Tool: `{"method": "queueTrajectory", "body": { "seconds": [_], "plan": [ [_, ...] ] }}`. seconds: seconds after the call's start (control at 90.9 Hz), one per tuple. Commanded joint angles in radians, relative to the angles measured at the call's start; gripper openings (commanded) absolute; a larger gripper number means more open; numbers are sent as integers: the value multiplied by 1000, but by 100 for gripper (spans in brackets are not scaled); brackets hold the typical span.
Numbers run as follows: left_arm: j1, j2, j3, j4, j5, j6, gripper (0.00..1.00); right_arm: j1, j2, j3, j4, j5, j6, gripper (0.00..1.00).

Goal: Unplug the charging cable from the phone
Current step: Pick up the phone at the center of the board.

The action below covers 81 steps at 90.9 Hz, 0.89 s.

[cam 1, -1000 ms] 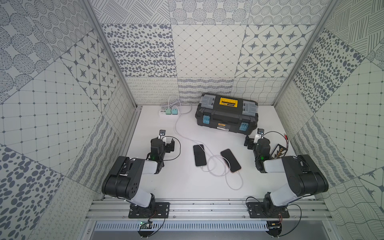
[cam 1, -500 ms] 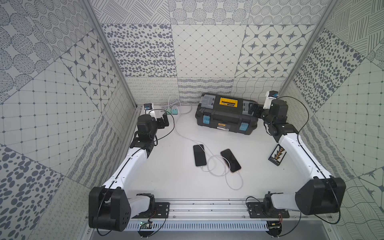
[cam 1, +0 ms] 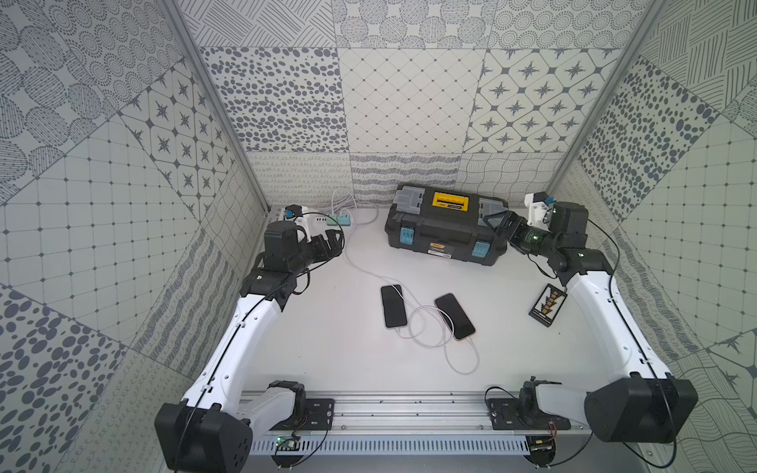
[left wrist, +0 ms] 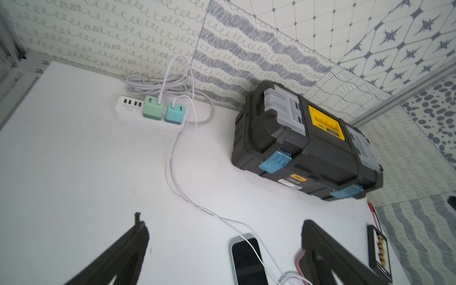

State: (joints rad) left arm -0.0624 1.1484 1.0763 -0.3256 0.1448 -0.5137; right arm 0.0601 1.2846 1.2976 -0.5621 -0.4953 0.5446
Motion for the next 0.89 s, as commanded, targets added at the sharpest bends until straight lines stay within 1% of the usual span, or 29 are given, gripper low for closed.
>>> {"method": "queueTrajectory", "body": {
  "seconds": [0.0,0.077,0.176,0.275,0.341,0.396,0.539,0.616,0.759,0.88],
  "plan": [
    [-98,-33,-19,-247,73,-109,99,153,39,115,-284,189,-117,97],
    [-148,-48,-62,-262,60,-135,99,197,87,124,-434,307,-130,97],
    [-207,-53,-105,-269,58,-176,98,260,96,54,-496,443,-140,97],
    [-288,-35,-131,-267,36,-197,96,315,113,-2,-543,497,-136,97],
    [-327,-12,-140,-257,17,-196,96,352,125,-27,-575,542,-132,97],
    [-344,9,-143,-247,8,-201,96,374,138,-44,-609,558,-129,97],
    [-358,64,-133,-209,37,-209,96,400,164,-100,-652,600,-100,97],
    [-365,87,-121,-204,41,-207,96,415,172,-126,-663,585,-80,97],
    [-367,116,-118,-199,48,-215,96,503,209,-175,-663,574,-45,97],
    [-369,125,-126,-190,61,-226,96,550,236,-217,-655,580,-14,97]
  ]
}}
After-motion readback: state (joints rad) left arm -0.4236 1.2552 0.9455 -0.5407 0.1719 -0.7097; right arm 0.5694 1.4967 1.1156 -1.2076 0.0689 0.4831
